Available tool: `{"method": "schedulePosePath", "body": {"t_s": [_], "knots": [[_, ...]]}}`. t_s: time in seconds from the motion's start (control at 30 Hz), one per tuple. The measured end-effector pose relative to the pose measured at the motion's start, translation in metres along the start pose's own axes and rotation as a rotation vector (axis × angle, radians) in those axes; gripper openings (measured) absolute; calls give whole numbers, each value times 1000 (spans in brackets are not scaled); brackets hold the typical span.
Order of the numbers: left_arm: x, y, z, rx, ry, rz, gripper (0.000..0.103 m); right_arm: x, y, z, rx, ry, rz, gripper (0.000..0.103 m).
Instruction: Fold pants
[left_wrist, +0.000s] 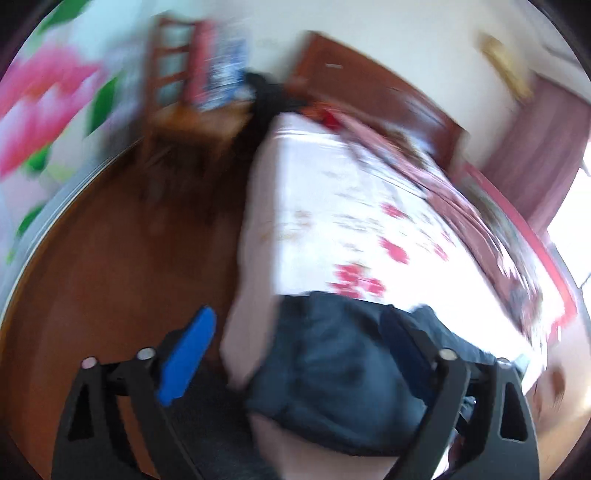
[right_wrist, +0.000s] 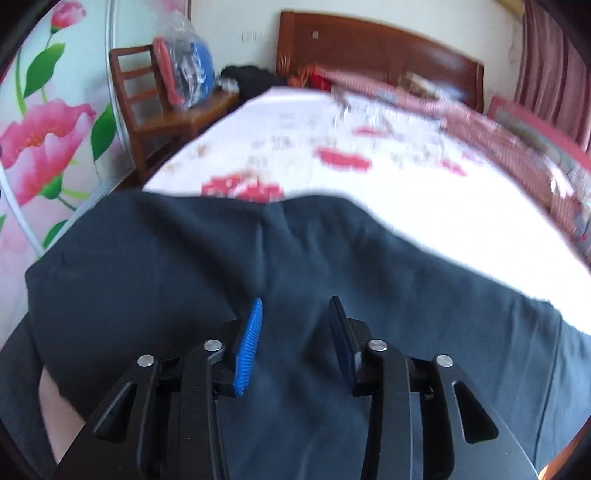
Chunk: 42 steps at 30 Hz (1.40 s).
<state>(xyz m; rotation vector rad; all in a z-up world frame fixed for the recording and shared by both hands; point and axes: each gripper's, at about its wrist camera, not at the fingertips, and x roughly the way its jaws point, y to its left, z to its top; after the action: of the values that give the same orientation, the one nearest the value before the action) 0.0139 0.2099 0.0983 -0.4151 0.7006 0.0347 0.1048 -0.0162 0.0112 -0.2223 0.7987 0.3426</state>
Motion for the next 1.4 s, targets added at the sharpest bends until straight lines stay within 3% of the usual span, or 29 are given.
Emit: {"method": "schedulePosePath", "body": {"t_s": [0.03,0.1,0.13,0.17,0.2,0.27,0.33,0.43,0.5,0.57,0.63,0.7,0.77,0.83,0.97,1.07,1.13,1.2,1.27,1.4], "knots": [[8,-25,1,77,-7,-33,95,12,4,4,-2,25,57,45],[25,-59,3,143,-13,-60,95,42,15,6,-24,160,173,46],[31,-66,7,139,-14,-65,95,36,18,8,-47,130,176,47],[35,-69,11,106,-11,-86,95,28,14,9,-27,121,292,47],[38,-67,16,56,-24,-119,95,20,3,8,34,129,392,47],[43,-65,23,-5,-57,-130,97,-7,-33,-3,181,96,398,47],[56,-73,21,21,-33,-198,100,-42,-83,-27,378,47,457,48],[98,-118,-10,178,92,-226,100,-100,-181,-83,675,-57,357,50],[130,-126,-36,252,182,-123,100,-139,-251,-133,890,-109,210,50],[154,-112,-54,246,253,-44,98,-176,-314,-187,1112,-147,22,50],[169,-82,-56,189,287,88,98,-204,-363,-239,1321,-208,-70,51],[174,-62,-52,146,291,63,93,-220,-396,-279,1465,-254,-143,51],[174,-71,-51,185,315,105,93,-225,-418,-303,1548,-291,-171,51],[174,-85,-52,229,348,174,93,-221,-433,-312,1574,-313,-158,51],[147,-104,-48,175,345,89,96,-188,-464,-305,1631,-317,-119,51],[127,-123,-48,201,326,46,98,-170,-479,-301,1627,-291,-123,51],[120,-132,-50,207,329,29,98,-164,-483,-297,1631,-332,-132,51],[119,-136,-53,198,347,16,98,-167,-480,-291,1603,-270,-206,32],[121,-137,-55,187,372,16,98,-166,-484,-285,1561,-275,-222,15],[121,-135,-55,170,380,8,98,-177,-481,-254,1424,-233,-322,9]]}}
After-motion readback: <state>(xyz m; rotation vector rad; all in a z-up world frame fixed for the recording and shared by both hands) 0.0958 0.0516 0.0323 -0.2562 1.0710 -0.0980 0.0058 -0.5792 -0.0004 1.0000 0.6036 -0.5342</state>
